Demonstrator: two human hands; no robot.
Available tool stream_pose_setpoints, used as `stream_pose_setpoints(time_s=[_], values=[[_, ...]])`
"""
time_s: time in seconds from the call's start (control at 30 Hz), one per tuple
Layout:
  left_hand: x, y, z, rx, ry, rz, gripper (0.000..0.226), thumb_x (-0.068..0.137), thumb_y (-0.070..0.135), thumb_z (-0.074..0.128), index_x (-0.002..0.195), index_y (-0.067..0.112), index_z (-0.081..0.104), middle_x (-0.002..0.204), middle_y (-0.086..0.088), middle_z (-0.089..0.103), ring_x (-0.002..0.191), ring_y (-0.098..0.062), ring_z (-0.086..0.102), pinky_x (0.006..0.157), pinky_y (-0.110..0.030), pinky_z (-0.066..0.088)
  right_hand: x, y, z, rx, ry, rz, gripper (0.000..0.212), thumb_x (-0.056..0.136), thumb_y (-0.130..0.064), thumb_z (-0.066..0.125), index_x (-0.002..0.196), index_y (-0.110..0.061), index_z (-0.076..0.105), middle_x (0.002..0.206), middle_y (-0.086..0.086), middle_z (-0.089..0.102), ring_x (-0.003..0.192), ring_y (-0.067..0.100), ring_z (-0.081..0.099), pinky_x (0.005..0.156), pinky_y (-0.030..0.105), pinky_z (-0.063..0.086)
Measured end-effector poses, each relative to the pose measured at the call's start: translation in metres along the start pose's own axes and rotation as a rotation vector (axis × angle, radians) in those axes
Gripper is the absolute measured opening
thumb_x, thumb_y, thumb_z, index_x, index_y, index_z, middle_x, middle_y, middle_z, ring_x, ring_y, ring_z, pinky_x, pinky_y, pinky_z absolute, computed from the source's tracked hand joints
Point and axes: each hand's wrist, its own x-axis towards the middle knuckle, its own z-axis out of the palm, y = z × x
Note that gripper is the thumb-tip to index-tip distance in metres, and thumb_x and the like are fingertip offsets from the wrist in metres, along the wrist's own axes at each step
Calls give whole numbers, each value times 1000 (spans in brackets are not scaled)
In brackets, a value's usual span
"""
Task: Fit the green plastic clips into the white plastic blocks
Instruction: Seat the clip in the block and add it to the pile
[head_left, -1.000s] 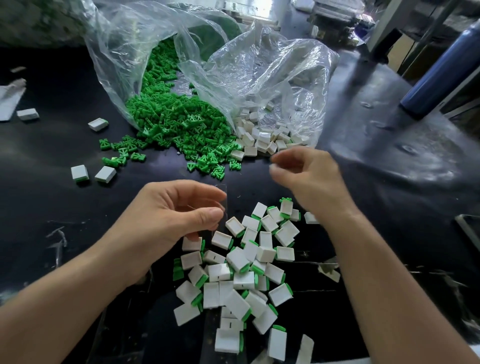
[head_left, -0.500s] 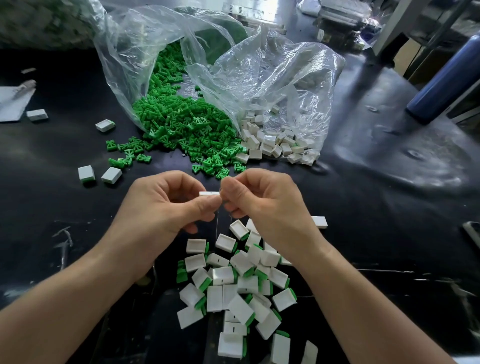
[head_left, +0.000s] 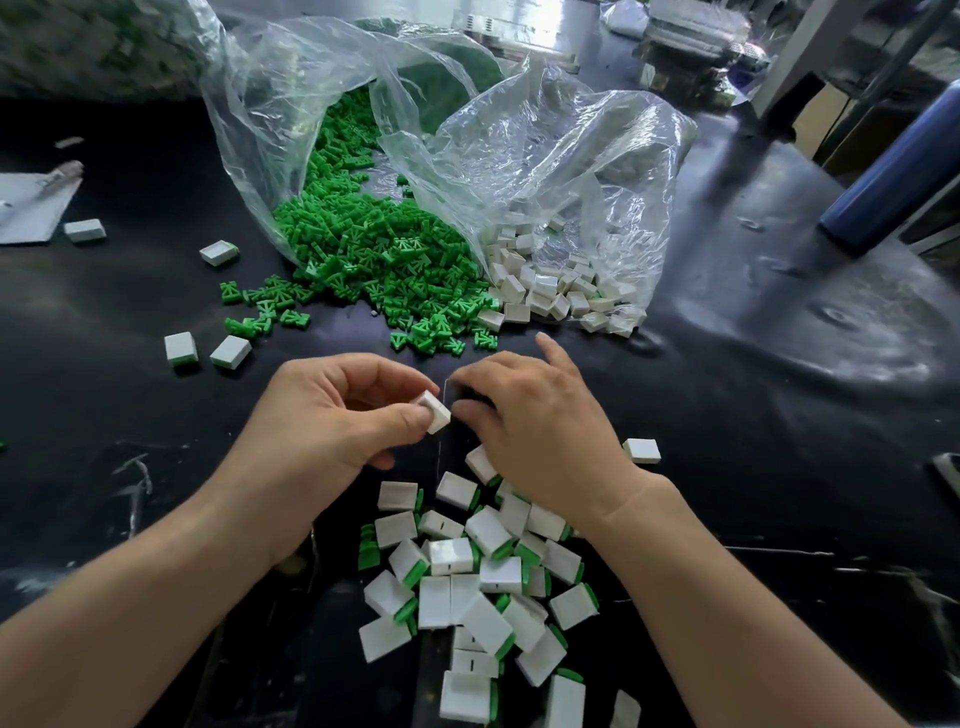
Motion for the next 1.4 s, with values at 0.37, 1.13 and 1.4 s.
stream_pose_setpoints(time_s=[0.37, 1.13, 1.4], values=[[0, -1, 0, -34, -40, -18, 23, 73, -6, 67, 73, 15, 74, 69, -6, 72, 64, -13, 68, 55, -20, 56, 1, 3, -2, 47, -10, 113, 26, 90, -22, 56, 115, -17, 60, 110, 4, 57, 103, 23, 51, 92, 32, 35], [-1, 2, 2, -42, -58, 23, 14, 55, 15, 71, 69, 11, 71, 70, -12, 71, 57, -12, 66, 51, -16, 52, -11, -9, -19, 760, 100, 124, 11, 82, -7, 65, 84, -17, 68, 67, -16, 59, 64, -3, 54, 66, 13, 46], [-1, 2, 1, -32, -82, 38, 21, 52, 20, 71, 72, 15, 73, 63, -6, 70, 53, -6, 63, 50, -14, 49, -14, -11, -19, 685, 78, 90, 9, 82, -8, 66, 84, -14, 71, 66, -18, 58, 63, -4, 54, 62, 8, 42]])
